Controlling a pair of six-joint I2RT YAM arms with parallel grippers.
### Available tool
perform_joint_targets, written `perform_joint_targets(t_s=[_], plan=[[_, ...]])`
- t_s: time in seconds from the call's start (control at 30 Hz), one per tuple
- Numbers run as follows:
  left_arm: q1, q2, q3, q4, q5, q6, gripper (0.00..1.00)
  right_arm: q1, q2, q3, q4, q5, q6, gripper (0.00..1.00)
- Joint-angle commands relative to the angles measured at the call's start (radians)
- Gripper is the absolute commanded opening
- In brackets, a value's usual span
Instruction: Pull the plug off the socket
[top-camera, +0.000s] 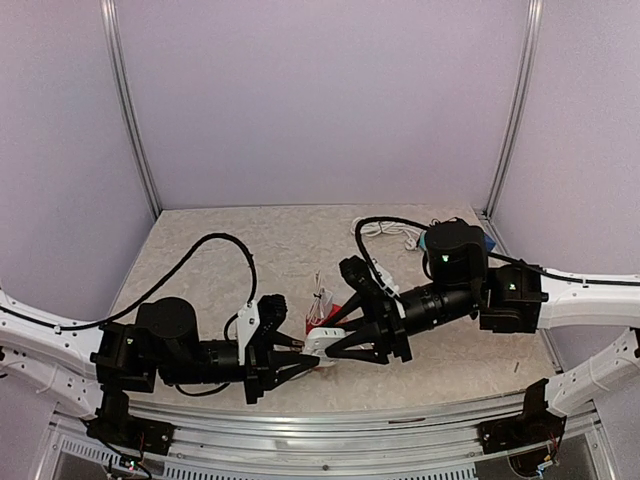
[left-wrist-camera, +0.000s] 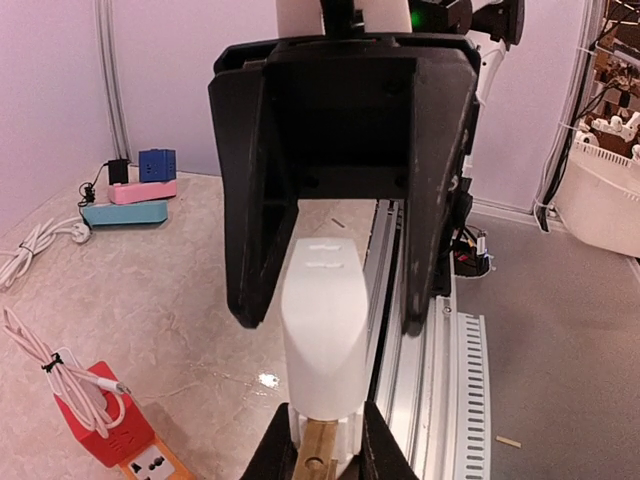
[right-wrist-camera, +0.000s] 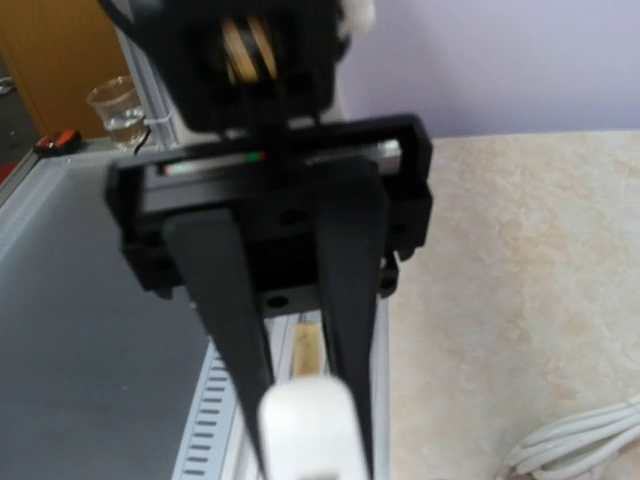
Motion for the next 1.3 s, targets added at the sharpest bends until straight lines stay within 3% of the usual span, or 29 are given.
perform_joint_targets(t_s=[0.0,0.13,0.37,0.57,0.83,1.03,1.1,1.2,1.27], plan=[[0.016,-0.048,-0.030,0.016,0.036,-0.011,0.03,0.007,-0.075,-0.008,-0.057,0.045,-0.007,0.45],[0.023,-0.062,-0.034,0.016,0.051,-0.015,0.02,0.008,-0.090,-0.012,-0.089,0.064,-0.006,0.41],[0.025,-0.049,-0.025,0.021,0.068,-0.015,0.02,0.007,-0.056,-0.005,-0.110,0.060,-0.041,0.43],[0.025,-0.046,-0.022,0.018,0.073,-0.016,0.02,0.008,-0.049,0.001,-0.110,0.063,-0.047,0.34],[0.025,-0.030,-0.012,0.022,0.079,-0.019,0.02,0.007,-0.033,0.011,-0.105,0.053,-0.050,0.33],[0.025,-0.021,-0.009,0.026,0.070,-0.022,0.02,0.007,-0.025,0.023,-0.115,0.050,-0.053,0.10],[0.025,-0.024,-0.012,0.026,0.061,-0.025,0.08,0.007,-0.026,0.023,-0.119,0.052,-0.053,0.00],[0.025,-0.046,-0.027,0.016,0.045,-0.026,0.35,0.008,-0.031,0.025,-0.125,0.055,-0.054,0.00],[0.026,-0.084,-0.046,0.004,0.032,-0.023,0.46,0.007,-0.038,0.024,-0.126,0.055,-0.056,0.00]])
